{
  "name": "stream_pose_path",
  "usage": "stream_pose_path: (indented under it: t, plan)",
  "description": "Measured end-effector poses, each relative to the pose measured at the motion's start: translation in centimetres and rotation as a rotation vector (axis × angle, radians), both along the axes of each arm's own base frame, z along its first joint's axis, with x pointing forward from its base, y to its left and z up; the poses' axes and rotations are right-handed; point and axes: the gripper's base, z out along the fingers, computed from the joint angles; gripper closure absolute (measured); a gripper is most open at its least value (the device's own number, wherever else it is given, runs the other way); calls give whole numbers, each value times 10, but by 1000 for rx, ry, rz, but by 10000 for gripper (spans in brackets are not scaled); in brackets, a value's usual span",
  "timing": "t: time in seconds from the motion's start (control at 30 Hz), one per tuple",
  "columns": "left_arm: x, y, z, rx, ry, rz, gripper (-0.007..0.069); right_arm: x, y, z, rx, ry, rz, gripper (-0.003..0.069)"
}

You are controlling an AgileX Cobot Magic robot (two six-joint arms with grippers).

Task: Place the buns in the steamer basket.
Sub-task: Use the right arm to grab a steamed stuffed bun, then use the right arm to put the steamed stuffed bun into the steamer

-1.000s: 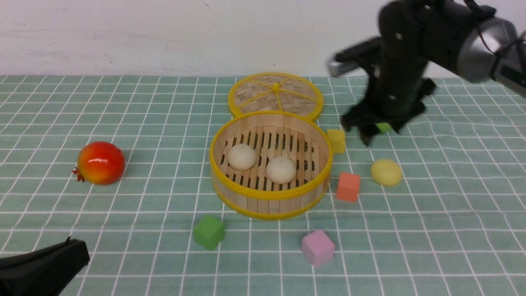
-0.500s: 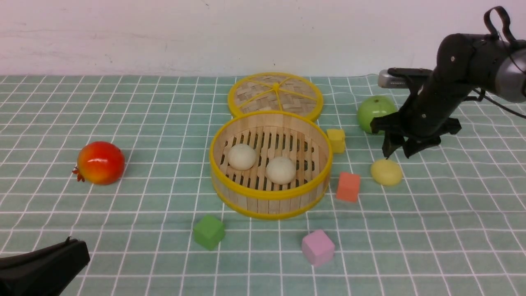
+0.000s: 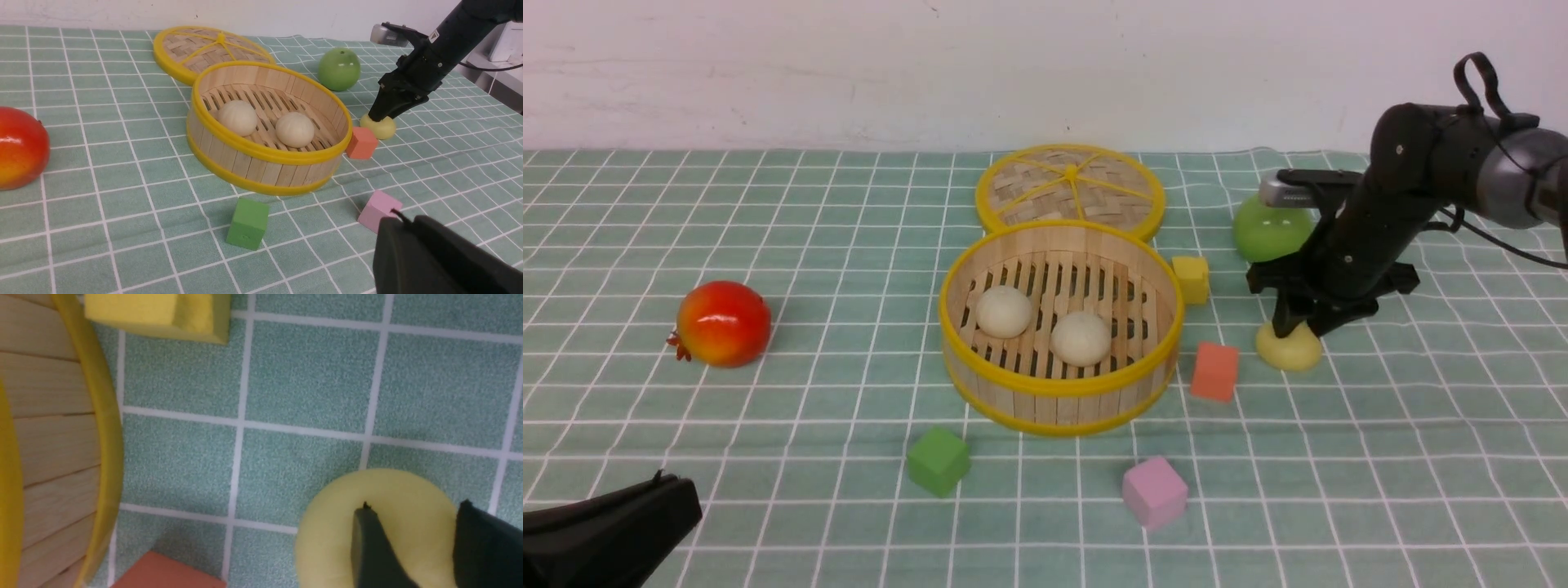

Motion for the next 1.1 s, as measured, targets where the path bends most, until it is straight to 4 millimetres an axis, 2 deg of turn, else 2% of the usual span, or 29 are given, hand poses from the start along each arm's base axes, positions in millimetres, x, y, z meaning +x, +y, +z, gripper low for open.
stream_pose_path:
  t: [0.23,0.3,0.4,0.47,0.53,0.57,0.6,0.63,0.67,0.73,0.87,0.9,0.97,1.1]
  plan:
    - [0,0,0,0,0,0,596,-1,0,6,-19,-20,61,628]
    - [0,0,0,0,0,0,596,-5,0,19,-17,-32,73,655]
    - [0,0,0,0,0,0,595,-10,4,40,0,-65,88,655]
    - [0,0,0,0,0,0,589,-17,14,65,46,-119,119,655]
    - [0,0,0,0,0,0,585,-24,33,87,110,-194,170,655]
    - [0,0,0,0,0,0,585,-27,44,96,144,-238,197,655]
    - [0,0,0,0,0,0,585,-27,46,97,143,-241,206,655]
    - [0,0,0,0,0,0,585,-29,69,105,200,-314,247,655]
    - [0,0,0,0,0,0,585,-30,79,108,221,-345,262,655]
    - [0,0,0,0,0,0,583,-29,104,105,255,-407,292,655]
    - [0,0,0,0,0,0,578,-25,133,88,261,-469,307,651]
    - [0,0,0,0,0,0,575,-21,141,78,256,-486,304,648]
    - [0,0,0,0,0,0,575,-19,147,70,255,-494,303,642]
    - [0,0,0,0,0,0,568,-9,157,35,235,-497,286,575]
